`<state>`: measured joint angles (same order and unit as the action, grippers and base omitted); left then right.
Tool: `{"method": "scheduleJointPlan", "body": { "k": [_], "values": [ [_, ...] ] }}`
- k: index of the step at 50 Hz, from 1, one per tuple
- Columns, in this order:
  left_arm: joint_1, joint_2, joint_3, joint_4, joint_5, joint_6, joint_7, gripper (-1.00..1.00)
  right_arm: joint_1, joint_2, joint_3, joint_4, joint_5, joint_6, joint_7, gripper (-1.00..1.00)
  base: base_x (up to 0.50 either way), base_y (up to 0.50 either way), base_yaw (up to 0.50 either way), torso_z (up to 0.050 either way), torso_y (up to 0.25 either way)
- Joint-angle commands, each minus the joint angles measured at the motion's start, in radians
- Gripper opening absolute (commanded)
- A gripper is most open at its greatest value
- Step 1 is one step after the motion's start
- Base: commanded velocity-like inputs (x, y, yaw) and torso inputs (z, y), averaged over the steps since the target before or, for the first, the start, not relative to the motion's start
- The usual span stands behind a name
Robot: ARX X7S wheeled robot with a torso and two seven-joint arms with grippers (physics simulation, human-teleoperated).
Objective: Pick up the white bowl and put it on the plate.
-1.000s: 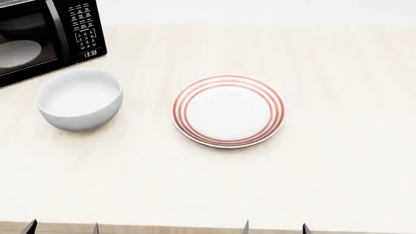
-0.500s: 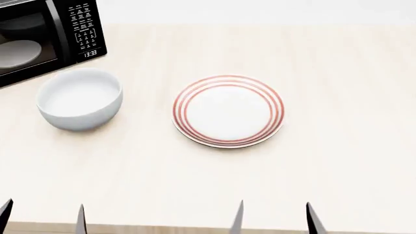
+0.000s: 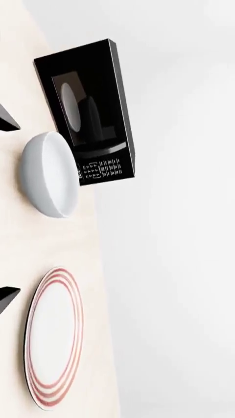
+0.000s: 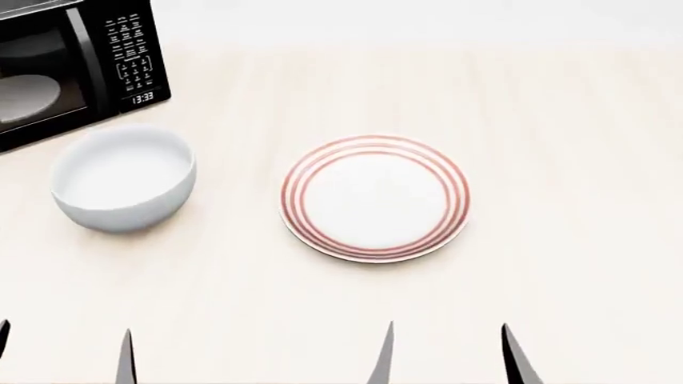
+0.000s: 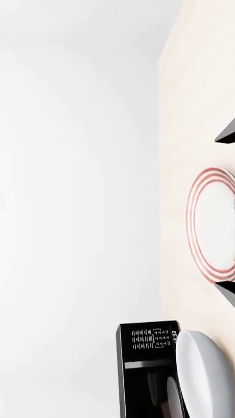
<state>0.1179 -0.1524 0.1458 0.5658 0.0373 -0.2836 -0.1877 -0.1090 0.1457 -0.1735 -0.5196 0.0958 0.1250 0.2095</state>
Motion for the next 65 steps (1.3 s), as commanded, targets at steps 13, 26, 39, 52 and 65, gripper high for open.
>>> {"method": "scheduleJointPlan", "body": {
  "k": [13, 26, 39, 52, 65],
  "values": [
    [0.001, -0.001, -0.005, 0.003, 0.0, 0.001, 0.001, 1.0, 0.003, 0.007, 0.001, 0.01, -0.008, -0.02, -0.003, 1.0, 0.5, 0.0, 0.0, 0.0, 0.0],
    [-0.001, -0.01, 0.002, 0.0, -0.005, -0.004, -0.014, 1.0, 0.008, 0.015, -0.005, 0.015, -0.002, -0.009, 0.015, 1.0, 0.5, 0.0, 0.0, 0.0, 0.0],
    [0.003, -0.02, 0.007, 0.003, -0.011, -0.008, -0.027, 1.0, 0.009, 0.024, -0.02, 0.017, -0.009, -0.022, 0.027, 1.0, 0.28, 0.0, 0.0, 0.0, 0.001],
    [-0.003, -0.03, 0.001, 0.182, -0.019, -0.211, -0.029, 1.0, 0.011, 0.033, -0.027, 0.02, -0.005, -0.026, 0.039, 1.0, 0.0, 0.0, 0.0, 0.0, 0.0],
    [-0.086, -0.09, -0.01, 0.401, 0.019, -0.519, -0.022, 1.0, 0.016, 0.037, -0.036, 0.027, 0.008, -0.021, 0.046, 1.0, 0.0, 0.0, 0.0, 0.0, 0.0]
  ]
}}
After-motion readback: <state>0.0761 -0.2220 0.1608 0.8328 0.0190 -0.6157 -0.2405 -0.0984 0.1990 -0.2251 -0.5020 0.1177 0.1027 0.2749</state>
